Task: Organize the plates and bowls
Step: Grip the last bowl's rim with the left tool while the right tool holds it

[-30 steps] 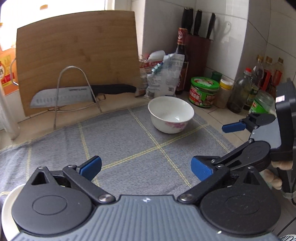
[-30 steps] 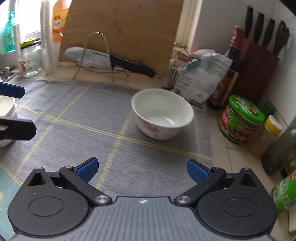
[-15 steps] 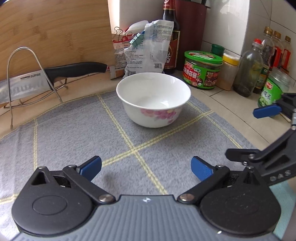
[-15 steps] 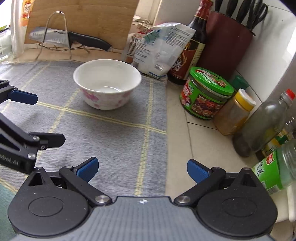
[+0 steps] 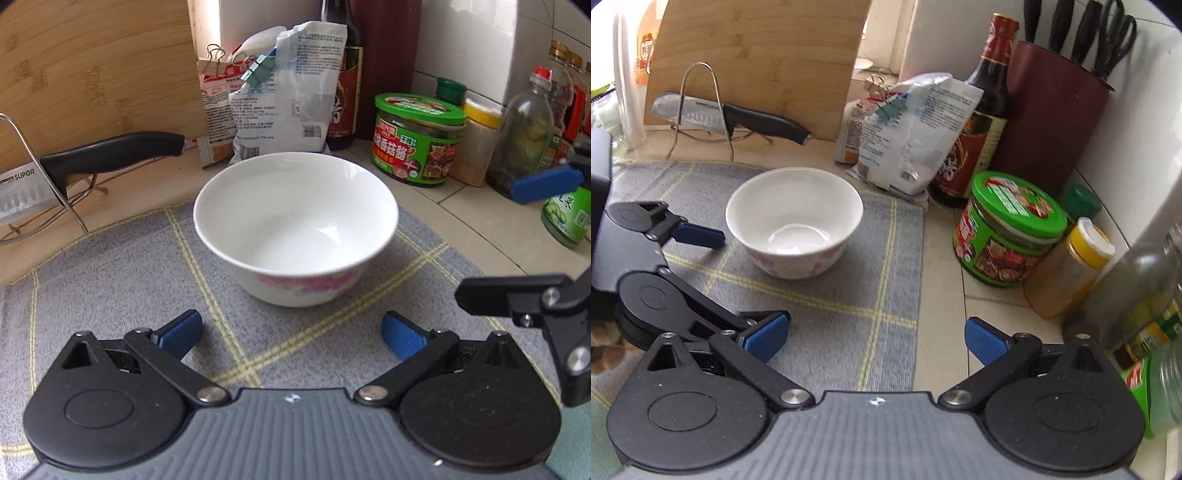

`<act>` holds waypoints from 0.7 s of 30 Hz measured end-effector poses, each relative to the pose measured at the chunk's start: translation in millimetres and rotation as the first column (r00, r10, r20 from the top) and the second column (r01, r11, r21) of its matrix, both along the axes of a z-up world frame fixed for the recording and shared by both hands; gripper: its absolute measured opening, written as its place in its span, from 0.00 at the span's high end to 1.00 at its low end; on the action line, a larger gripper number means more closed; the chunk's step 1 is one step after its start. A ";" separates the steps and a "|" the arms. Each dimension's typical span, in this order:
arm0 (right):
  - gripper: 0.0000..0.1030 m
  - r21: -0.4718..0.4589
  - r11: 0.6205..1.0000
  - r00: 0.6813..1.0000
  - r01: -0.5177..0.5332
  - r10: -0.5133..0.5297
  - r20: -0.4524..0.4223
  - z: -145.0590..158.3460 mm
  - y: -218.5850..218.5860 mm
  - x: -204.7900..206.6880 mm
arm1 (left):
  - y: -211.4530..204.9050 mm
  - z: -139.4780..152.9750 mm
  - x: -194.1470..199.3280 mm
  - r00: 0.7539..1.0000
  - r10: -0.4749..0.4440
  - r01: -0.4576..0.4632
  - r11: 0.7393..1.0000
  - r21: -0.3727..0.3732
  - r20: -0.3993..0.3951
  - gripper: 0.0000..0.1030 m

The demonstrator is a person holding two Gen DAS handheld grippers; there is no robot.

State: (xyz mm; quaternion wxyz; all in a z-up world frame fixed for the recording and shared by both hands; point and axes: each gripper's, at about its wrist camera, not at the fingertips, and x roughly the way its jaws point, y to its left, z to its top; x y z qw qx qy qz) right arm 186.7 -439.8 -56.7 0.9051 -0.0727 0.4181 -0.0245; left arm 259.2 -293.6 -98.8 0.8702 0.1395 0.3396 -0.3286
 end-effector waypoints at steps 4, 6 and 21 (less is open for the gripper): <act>0.00 0.008 0.999 0.999 -0.049 0.049 0.021 9.3 1.8 15.3 | 4.9 -4.4 -4.4 0.999 -0.003 0.004 0.999 -0.033 0.037 0.00; 0.00 0.011 0.998 0.997 -0.069 0.069 0.035 13.7 3.1 23.5 | 4.8 -4.2 -3.6 0.999 -0.001 0.002 0.999 -0.035 0.037 0.00; 0.00 0.127 0.980 0.989 -0.151 0.148 0.028 17.9 3.2 65.3 | 4.3 -7.3 0.6 0.994 0.035 -0.028 0.997 -0.069 0.102 0.01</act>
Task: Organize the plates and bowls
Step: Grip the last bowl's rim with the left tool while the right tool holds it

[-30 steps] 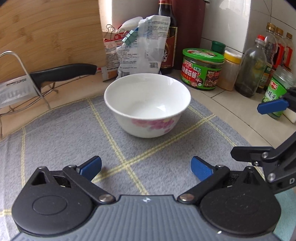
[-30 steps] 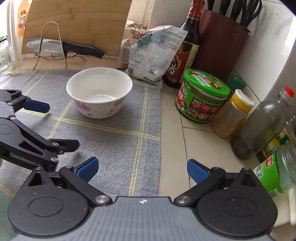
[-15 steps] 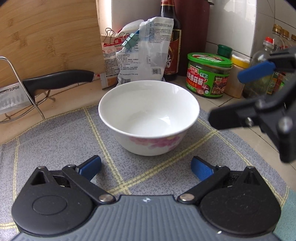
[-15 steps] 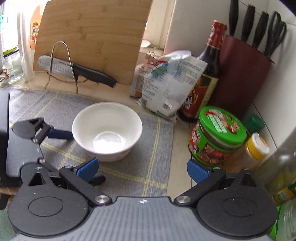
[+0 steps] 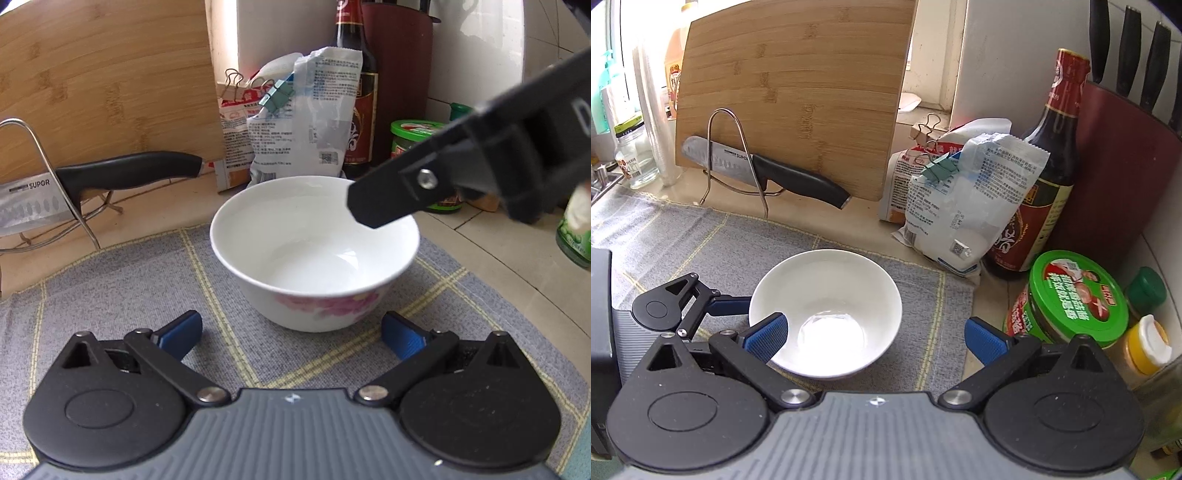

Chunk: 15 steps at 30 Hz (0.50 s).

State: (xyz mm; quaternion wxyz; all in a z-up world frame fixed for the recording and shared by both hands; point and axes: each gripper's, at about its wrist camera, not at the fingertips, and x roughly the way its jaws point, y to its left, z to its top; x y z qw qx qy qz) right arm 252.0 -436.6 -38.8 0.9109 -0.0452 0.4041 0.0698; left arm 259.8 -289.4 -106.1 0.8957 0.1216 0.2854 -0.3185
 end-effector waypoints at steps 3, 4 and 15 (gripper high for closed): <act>0.00 0.018 1.000 1.000 -0.014 0.014 -0.010 0.3 -0.8 5.8 | 1.5 4.5 -4.3 0.999 -0.010 0.011 1.000 -0.026 0.044 0.01; 0.00 0.023 1.000 1.000 -0.018 0.019 -0.014 0.2 -1.0 8.0 | 1.0 5.9 -4.8 0.999 -0.018 0.020 0.999 -0.029 0.050 0.01; 0.00 0.092 0.994 0.995 -0.063 0.070 -0.076 -9.3 -3.3 32.3 | 1.6 8.1 -3.0 0.996 -0.017 0.022 0.998 -0.056 0.091 0.01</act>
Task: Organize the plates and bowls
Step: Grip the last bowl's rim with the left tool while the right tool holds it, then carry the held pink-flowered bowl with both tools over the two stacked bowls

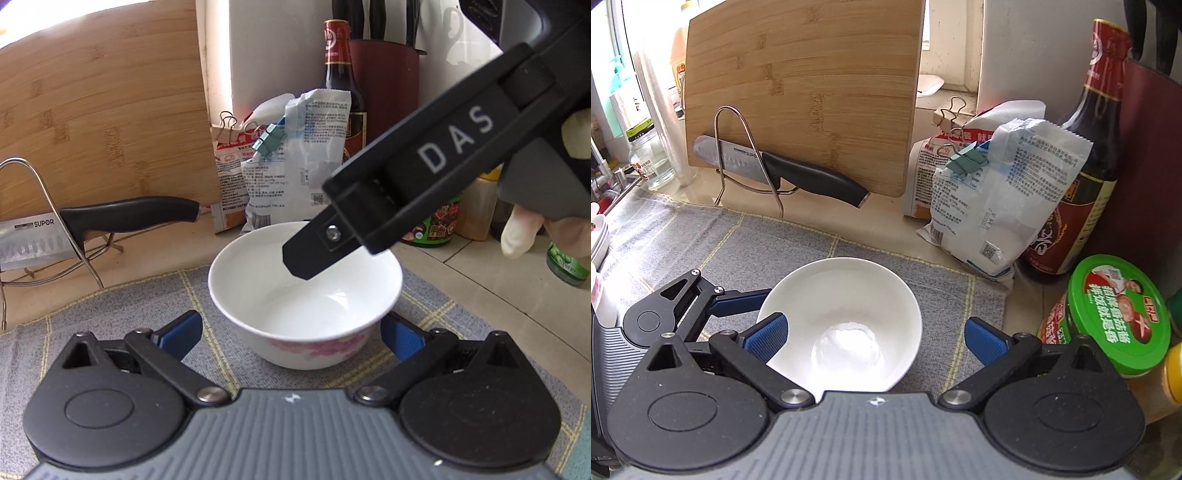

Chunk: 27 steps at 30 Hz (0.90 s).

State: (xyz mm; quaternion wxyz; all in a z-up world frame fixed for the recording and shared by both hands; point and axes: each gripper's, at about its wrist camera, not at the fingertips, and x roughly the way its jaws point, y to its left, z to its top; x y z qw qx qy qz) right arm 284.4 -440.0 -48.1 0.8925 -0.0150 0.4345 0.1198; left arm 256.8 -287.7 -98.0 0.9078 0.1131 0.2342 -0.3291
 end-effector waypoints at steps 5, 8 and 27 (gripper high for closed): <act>0.03 0.027 0.999 0.999 -0.023 0.024 -0.023 -6.7 2.7 10.3 | -1.0 1.1 -2.0 1.000 -0.014 0.014 1.000 -0.013 0.004 0.04; 0.08 0.038 0.999 0.999 -0.038 0.040 -0.037 -10.3 3.3 14.9 | -1.0 3.0 -1.6 1.000 -0.025 0.026 0.999 -0.024 0.013 0.04; 0.21 0.055 0.996 0.995 -0.072 0.076 -0.060 -13.2 5.4 24.0 | 0.5 1.5 3.1 0.999 -0.047 0.047 0.999 -0.024 -0.010 0.06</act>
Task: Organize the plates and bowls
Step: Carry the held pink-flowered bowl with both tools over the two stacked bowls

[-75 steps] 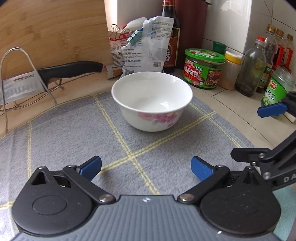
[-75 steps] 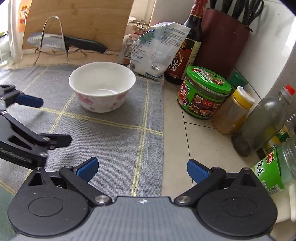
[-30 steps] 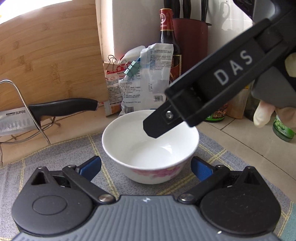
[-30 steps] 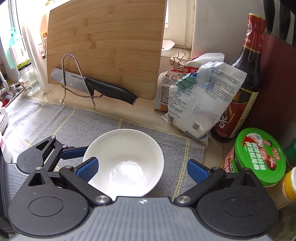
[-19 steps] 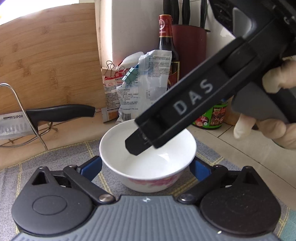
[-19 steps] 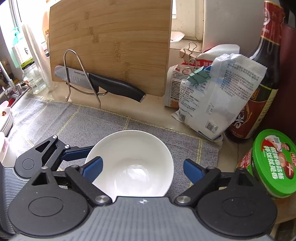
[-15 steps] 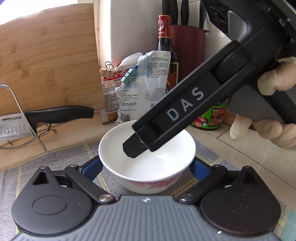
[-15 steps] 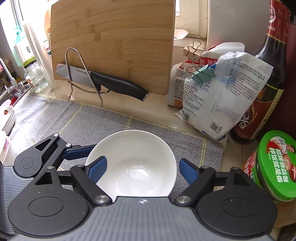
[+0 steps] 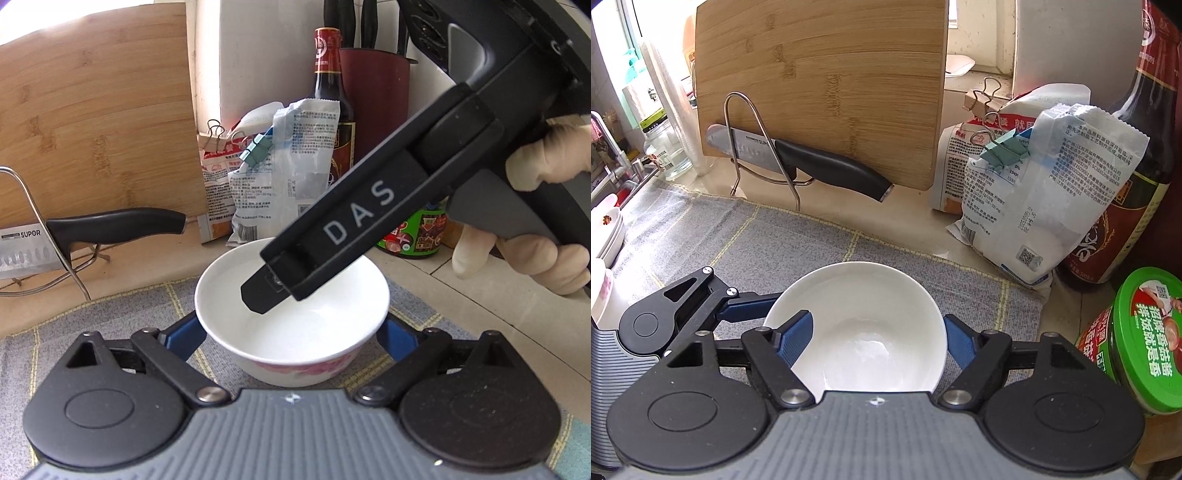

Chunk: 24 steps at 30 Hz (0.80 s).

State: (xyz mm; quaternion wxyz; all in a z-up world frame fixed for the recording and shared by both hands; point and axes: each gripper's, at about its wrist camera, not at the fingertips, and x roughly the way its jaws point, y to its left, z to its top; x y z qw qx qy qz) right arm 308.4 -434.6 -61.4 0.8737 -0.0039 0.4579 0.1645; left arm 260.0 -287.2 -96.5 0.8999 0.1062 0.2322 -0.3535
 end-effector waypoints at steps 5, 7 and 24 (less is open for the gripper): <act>0.21 0.006 1.000 1.000 0.006 -0.006 -0.008 1.5 0.7 -4.4 | 3.3 5.3 -3.4 1.000 -0.013 0.013 1.000 0.008 -0.004 0.06; 0.21 0.010 1.000 1.000 0.005 -0.005 -0.005 5.0 1.8 -8.5 | 6.0 9.1 -6.3 1.000 -0.018 0.018 1.000 0.016 -0.009 0.06; 0.21 0.048 0.996 0.997 -0.074 0.072 0.040 43.0 44.5 -47.7 | 62.6 46.8 -38.5 0.999 0.016 -0.014 0.999 0.049 -0.047 0.06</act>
